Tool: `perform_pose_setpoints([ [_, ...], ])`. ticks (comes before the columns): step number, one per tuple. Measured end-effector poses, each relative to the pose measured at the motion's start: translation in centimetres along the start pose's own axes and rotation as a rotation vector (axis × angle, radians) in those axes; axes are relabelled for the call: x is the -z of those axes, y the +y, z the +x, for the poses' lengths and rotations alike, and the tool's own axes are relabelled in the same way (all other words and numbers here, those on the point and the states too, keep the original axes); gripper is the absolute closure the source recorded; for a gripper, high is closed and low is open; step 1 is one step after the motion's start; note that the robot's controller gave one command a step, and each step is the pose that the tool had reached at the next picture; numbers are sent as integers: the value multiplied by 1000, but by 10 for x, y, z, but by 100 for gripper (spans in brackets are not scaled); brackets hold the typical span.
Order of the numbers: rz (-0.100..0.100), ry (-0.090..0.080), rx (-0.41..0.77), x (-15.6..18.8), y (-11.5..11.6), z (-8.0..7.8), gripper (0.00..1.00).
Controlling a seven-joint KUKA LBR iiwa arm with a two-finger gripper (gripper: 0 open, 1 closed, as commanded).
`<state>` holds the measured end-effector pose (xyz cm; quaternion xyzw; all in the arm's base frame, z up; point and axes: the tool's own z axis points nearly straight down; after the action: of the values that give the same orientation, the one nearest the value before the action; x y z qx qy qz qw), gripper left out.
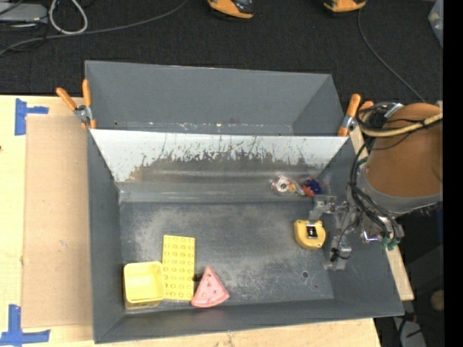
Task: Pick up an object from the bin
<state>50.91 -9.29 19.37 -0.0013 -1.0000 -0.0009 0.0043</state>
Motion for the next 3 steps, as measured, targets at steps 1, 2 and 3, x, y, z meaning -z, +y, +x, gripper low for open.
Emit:
perform_pose_setpoints([
  [1,1,-7,4,3,0,-2,0],
  [2,1,-12,-69,-84,-46,-41,0],
  [3,0,-19,-89,-124,-55,-79,0],
])
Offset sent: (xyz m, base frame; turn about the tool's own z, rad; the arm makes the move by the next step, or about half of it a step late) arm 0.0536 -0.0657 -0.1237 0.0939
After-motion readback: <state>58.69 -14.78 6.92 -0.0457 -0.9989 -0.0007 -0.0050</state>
